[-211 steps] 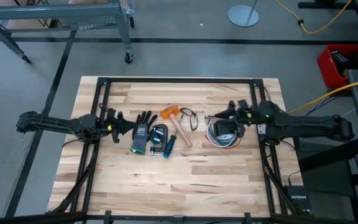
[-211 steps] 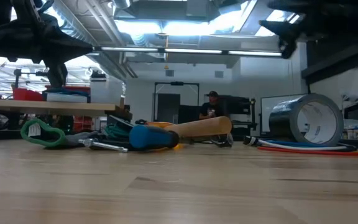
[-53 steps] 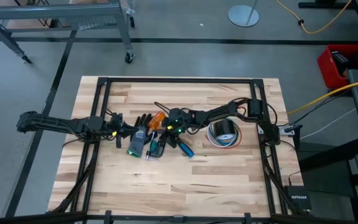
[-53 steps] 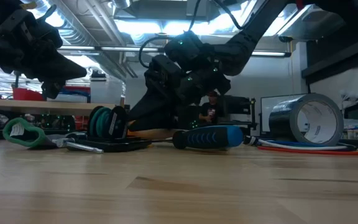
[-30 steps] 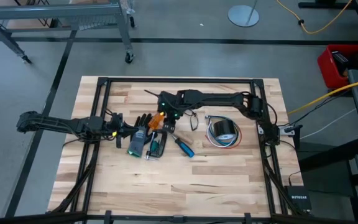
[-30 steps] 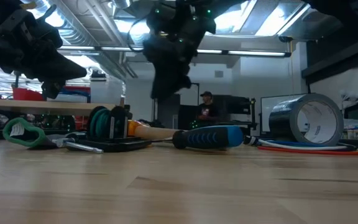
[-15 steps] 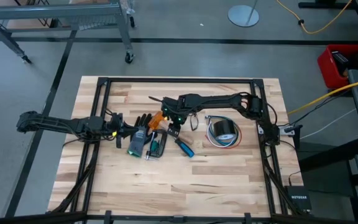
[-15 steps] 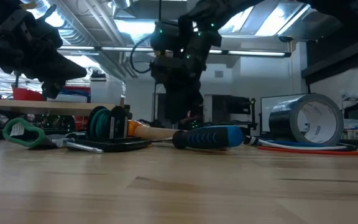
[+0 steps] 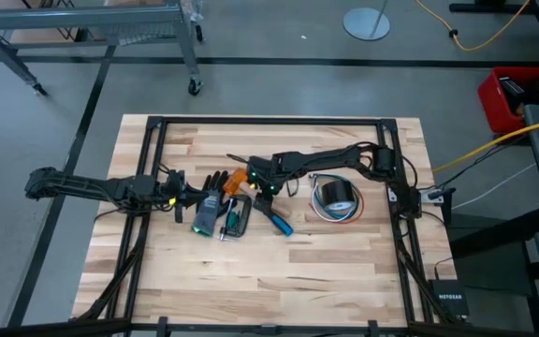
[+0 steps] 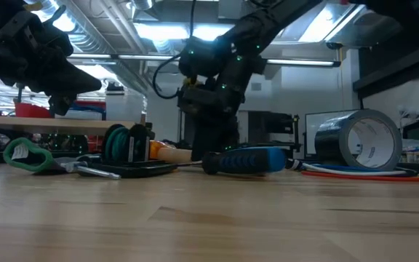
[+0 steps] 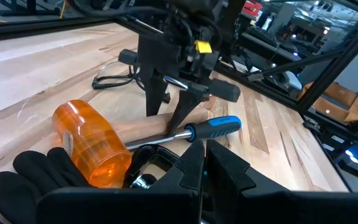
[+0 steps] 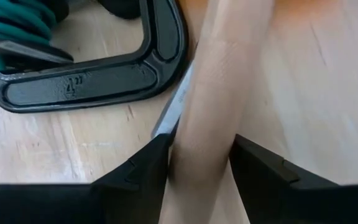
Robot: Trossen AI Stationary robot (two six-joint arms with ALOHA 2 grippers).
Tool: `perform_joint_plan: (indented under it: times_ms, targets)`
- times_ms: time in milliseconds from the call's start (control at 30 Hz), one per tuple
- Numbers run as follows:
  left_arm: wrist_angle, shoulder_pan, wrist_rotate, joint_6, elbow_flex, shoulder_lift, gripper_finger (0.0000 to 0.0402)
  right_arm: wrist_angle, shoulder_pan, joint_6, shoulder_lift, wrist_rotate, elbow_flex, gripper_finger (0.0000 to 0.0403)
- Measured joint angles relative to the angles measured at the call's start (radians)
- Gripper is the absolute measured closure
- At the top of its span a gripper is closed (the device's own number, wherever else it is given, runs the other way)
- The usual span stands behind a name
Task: Coil cords
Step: Move the hammer to the top of the table
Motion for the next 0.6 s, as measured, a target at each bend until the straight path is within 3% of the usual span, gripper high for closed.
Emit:
perform_joint_plan:
  times_ms: [233,600]
  targets:
    - [0.000,0.000,0.000,-0.003,0.000,0.000,0.0392,0.020,-0.004,0.004,-0.003,0.011,-0.019,0.0277]
    - [0.000,0.000,0.000,-0.003,0.000,0.000,0.0392,0.039,-0.069,-0.020,0.006,0.010,0.060,0.0278]
